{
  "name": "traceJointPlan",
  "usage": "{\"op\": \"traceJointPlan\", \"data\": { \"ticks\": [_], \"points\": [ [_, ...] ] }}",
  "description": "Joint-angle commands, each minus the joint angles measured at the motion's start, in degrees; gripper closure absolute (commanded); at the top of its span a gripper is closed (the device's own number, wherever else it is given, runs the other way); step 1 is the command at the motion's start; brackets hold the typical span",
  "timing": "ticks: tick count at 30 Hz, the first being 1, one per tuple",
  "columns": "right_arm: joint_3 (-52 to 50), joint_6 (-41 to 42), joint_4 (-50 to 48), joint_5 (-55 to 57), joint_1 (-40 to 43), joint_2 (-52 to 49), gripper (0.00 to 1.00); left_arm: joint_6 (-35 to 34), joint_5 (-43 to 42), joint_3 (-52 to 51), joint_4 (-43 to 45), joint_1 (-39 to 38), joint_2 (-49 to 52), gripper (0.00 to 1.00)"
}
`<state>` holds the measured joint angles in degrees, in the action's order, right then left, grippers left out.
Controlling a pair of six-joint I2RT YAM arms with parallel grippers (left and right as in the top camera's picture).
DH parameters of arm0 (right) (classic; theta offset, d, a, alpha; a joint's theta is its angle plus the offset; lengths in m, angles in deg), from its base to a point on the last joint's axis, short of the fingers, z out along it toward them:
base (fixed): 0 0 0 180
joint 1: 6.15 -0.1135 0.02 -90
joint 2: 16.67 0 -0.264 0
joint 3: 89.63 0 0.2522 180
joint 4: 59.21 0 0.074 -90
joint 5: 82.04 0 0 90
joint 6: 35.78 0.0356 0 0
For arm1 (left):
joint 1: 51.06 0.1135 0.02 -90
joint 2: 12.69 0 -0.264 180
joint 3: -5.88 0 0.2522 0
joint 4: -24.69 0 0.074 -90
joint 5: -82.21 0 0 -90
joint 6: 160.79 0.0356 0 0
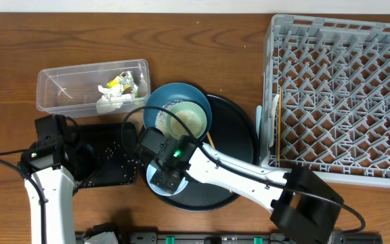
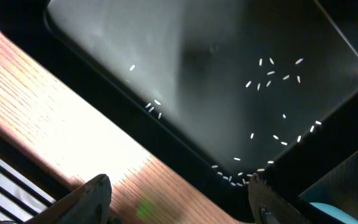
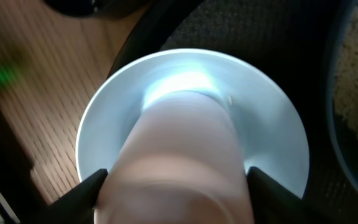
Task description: Sort waste into correct bins and load items into the dishwasher rack
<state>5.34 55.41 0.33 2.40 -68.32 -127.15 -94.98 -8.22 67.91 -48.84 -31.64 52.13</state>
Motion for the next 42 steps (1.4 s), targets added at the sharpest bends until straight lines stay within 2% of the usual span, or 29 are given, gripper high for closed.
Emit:
{"op": "traceJointPlan", "data": {
  "ticks": [1, 3, 7, 15, 23, 27, 32, 40, 42],
  "points": [
    [-0.07, 1.84, 0.31, 0.17, -0.39, -0.52, 0.48, -0.55, 0.87, 1.03, -0.22, 0.33, -0.09, 0.28],
    [-0.02, 2.23, 0.37, 0.17, -0.35, -0.46, 0.55, -0.55, 0.87, 1.03, -0.22, 0.33, -0.09, 0.28],
    [0.94, 2.84, 1.95, 0.17, -0.35, -0.15, 0.58, -0.55, 0.87, 1.03, -0.22, 0.33, -0.09, 0.28],
    [9.73, 3.02, 10.93, 0.20, 1.88, 3.02, 0.57, -0.55, 0.87, 1.03, -0.20, 0.33, -0.09, 0.28],
    [17.84, 2.97, 16.09, 0.31, 10.82, 9.01, 0.56, -0.55, 0.90, 1.03, -0.20, 0.33, -0.09, 0.28],
    [18.97, 3.04, 19.26, 2.84, 18.86, 12.13, 0.56, -0.55, 0.87, 1.03, -0.20, 0.33, -0.09, 0.28],
    [19.56, 3.04, 21.31, 3.91, 33.62, 16.06, 0.54, -0.55, 0.87, 1.03, -0.17, 0.33, -0.09, 0.28],
    [19.56, 2.27, 16.50, 6.08, 62.20, 17.22, 0.56, -0.55, 0.87, 1.03, -0.17, 0.33, -0.09, 0.28],
    [19.56, 1.70, 14.36, 6.23, 67.19, 17.03, 0.56, -0.55, 0.87, 1.03, -0.17, 0.33, -0.09, 0.28]
  ]
}}
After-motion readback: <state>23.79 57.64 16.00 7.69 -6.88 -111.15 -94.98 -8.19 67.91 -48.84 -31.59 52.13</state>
